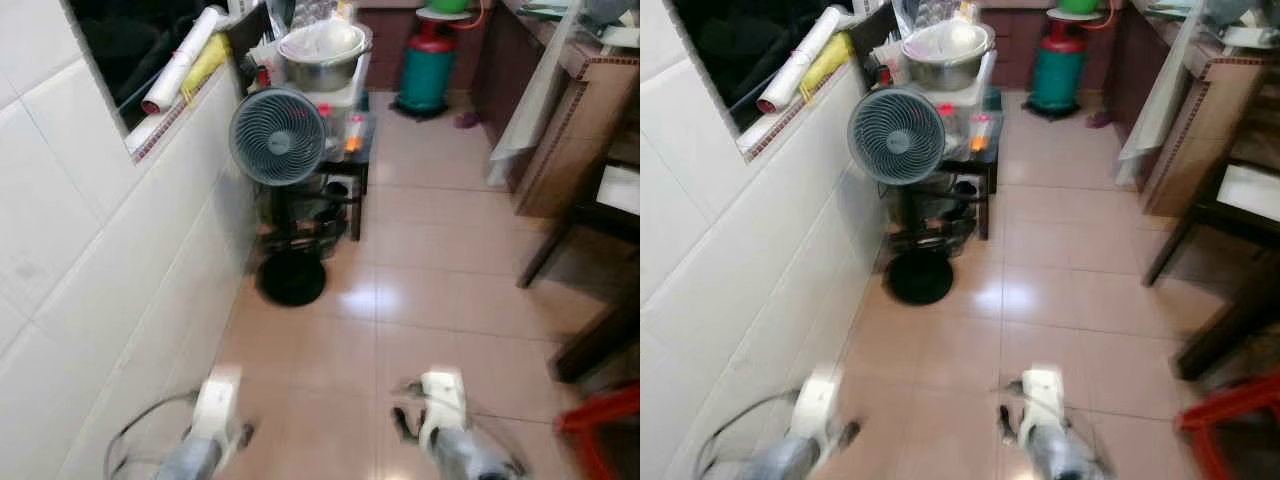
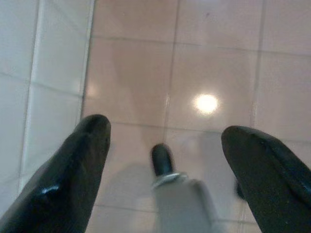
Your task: Setting the table
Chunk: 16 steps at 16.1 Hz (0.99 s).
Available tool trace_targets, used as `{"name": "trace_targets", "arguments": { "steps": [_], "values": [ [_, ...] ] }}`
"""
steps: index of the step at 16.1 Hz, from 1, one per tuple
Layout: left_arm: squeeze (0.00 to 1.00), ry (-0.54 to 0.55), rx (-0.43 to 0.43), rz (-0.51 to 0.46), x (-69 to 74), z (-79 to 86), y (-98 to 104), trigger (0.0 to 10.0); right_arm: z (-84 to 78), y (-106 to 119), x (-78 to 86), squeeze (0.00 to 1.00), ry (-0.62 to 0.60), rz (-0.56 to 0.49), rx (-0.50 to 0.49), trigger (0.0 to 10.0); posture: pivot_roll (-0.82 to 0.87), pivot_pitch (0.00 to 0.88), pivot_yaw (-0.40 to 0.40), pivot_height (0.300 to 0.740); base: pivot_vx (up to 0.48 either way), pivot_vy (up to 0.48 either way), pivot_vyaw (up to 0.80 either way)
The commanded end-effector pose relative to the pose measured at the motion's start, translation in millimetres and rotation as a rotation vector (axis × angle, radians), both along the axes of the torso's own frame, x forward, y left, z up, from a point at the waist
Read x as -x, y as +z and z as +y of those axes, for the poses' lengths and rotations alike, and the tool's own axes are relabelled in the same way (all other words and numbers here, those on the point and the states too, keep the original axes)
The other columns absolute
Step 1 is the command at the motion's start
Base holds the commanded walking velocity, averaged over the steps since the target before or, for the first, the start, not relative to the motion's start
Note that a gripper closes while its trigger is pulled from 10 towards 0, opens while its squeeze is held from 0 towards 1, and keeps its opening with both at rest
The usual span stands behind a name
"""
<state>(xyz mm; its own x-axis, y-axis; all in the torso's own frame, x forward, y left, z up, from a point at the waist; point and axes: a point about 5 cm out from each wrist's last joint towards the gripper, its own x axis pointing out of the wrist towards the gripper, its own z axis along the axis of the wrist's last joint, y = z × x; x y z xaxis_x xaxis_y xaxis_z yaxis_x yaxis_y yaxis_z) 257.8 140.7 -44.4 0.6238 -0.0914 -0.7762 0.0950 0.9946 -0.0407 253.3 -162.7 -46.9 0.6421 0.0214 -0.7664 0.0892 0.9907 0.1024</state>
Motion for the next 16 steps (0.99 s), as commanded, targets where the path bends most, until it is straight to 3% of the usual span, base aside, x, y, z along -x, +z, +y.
{"name": "trace_targets", "arguments": {
  "steps": [1,7,9,12,14,16],
  "values": [
    [0.0,0.019,0.012,-0.049,-18.2,-1.8,14.3,10.0,13.0,2.7,-4.2,0.0,-0.003,-0.004,-0.087,10.0,-0.12,0.0,0.102,0.74,0.0,0.0,0.0],
    [0.0,0.028,0.018,-0.04,-18.4,-1.9,14.4,10.0,12.7,4.3,-6.2,0.0,0.012,-0.019,-0.081,10.0,-0.12,0.002,0.103,0.74,0.0,0.0,0.0],
    [0.0,0.042,0.041,-0.145,-30.9,0.6,26.0,10.0,8.7,16.7,-20.9,0.0,0.097,-0.109,0.015,10.0,-0.12,0.01,0.098,0.74,0.0,0.0,0.0],
    [0.0,0.063,0.126,-0.234,-45.9,12.4,42.1,10.0,-3.7,43.8,-48.1,0.0,0.128,-0.238,0.009,10.0,-0.11,0.018,0.082,0.74,0.0,0.0,0.0],
    [0.0,0.016,0.15,-0.316,-49.1,25.2,49.8,10.0,-13.7,65.1,-64.8,0.0,0.199,-0.349,0.067,10.0,-0.1,0.023,0.059,0.74,0.0,0.0,0.0],
    [0.0,0.051,0.198,-0.363,-44.6,40.3,50.4,10.0,-20.0,79.2,-72.2,0.0,0.26,-0.449,0.106,10.0,-0.08,0.015,0.022,0.74,0.0,0.0,0.0]
  ]
}}
